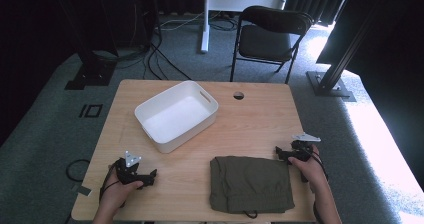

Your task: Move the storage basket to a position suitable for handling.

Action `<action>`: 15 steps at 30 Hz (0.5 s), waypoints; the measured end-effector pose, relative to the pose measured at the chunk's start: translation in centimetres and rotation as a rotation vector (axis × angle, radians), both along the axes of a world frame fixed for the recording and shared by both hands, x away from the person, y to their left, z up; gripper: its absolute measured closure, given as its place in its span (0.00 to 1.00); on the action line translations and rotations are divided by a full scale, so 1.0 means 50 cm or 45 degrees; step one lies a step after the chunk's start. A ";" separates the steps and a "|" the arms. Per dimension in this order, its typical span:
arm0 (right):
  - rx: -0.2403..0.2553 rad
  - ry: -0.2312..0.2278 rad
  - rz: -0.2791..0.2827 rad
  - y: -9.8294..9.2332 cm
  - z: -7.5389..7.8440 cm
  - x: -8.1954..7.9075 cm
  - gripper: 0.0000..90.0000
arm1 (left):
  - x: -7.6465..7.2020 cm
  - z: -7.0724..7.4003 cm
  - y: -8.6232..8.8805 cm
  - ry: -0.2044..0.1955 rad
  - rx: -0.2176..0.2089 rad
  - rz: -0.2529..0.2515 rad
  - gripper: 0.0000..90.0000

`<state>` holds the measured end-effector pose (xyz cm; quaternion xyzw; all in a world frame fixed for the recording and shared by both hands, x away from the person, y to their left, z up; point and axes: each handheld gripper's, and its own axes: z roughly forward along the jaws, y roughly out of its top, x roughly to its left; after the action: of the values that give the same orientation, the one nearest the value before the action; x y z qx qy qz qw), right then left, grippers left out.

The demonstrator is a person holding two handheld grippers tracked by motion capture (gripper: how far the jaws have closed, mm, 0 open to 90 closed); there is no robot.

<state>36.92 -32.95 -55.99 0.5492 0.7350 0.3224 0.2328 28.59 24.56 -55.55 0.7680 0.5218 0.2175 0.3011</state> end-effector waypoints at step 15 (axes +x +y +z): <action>0.003 0.007 0.123 0.056 0.019 0.055 0.15 | 0.005 0.010 0.004 -0.011 -0.007 0.018 0.05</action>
<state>39.69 -30.14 -55.04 0.5143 0.7608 0.3326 0.2144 28.83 24.77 -55.05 0.7624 0.5265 0.2216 0.3039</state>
